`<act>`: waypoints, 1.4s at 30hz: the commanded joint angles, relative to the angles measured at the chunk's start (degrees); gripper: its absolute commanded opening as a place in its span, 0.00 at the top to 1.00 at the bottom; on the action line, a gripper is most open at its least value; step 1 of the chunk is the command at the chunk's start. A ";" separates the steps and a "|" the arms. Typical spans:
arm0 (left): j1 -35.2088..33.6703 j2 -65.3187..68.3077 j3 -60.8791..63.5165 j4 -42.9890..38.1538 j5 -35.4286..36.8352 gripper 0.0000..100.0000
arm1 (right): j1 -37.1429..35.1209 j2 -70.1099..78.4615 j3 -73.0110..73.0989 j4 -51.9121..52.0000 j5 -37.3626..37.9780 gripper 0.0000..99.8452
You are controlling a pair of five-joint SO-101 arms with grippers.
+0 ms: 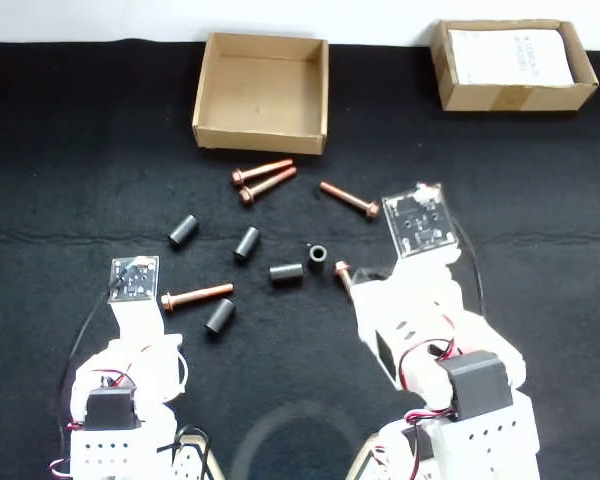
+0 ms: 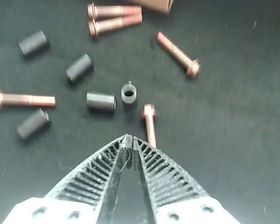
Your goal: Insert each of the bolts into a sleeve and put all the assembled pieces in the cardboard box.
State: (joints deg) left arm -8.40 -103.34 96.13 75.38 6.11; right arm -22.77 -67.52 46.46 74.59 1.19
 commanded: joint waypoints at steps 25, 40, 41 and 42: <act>-6.37 0.92 -24.57 5.10 0.09 0.99 | 0.66 0.66 -2.33 9.36 -0.26 0.99; 1.63 54.37 -60.18 23.47 6.07 0.67 | 0.92 0.40 2.77 7.43 -0.35 0.99; 1.63 56.13 -59.38 23.47 6.07 0.67 | 0.92 0.40 2.77 7.43 -0.35 0.99; 1.63 57.36 -58.51 23.47 5.89 0.67 | 0.75 0.40 3.12 6.99 -0.35 0.99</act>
State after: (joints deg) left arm -7.69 -50.95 38.20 98.33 11.74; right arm -22.51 -67.34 49.36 82.77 1.19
